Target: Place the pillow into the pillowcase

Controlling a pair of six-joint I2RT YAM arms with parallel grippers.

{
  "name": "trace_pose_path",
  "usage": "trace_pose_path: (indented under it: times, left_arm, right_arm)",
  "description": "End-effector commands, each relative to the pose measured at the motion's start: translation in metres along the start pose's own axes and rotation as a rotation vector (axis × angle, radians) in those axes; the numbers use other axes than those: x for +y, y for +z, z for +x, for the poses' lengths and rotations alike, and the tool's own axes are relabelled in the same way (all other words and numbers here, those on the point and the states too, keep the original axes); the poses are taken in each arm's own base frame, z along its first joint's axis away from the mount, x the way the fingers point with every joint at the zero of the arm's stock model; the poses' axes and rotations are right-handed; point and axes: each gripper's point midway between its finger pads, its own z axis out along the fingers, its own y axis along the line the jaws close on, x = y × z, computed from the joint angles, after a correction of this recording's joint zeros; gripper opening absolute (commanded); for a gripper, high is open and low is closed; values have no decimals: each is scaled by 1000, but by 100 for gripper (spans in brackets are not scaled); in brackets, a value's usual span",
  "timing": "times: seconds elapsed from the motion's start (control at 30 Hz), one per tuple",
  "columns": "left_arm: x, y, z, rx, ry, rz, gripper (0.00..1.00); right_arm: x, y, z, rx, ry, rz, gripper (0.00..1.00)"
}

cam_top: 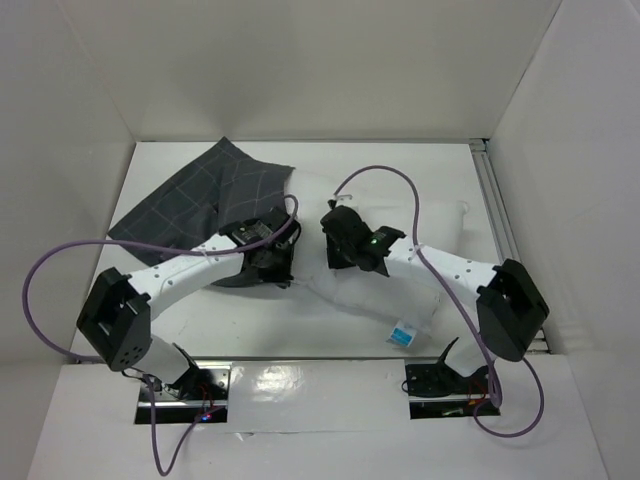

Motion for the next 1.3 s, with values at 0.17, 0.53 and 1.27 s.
trace_pose_path:
  times: [0.17,0.53,1.27]
  left_arm:
    - [-75,-151,-170,-413,37,302,0]
    - [-65,-65,-31,-55,-37,355,0]
    - [20,-120,-211,-445,-147,-157,81]
  right_arm:
    - [-29,-94,-184,-392,75,83,0]
    - [34,-34,-28,-112,38,-72,0]
    - [-100,-174,-115,-436,219,357,100]
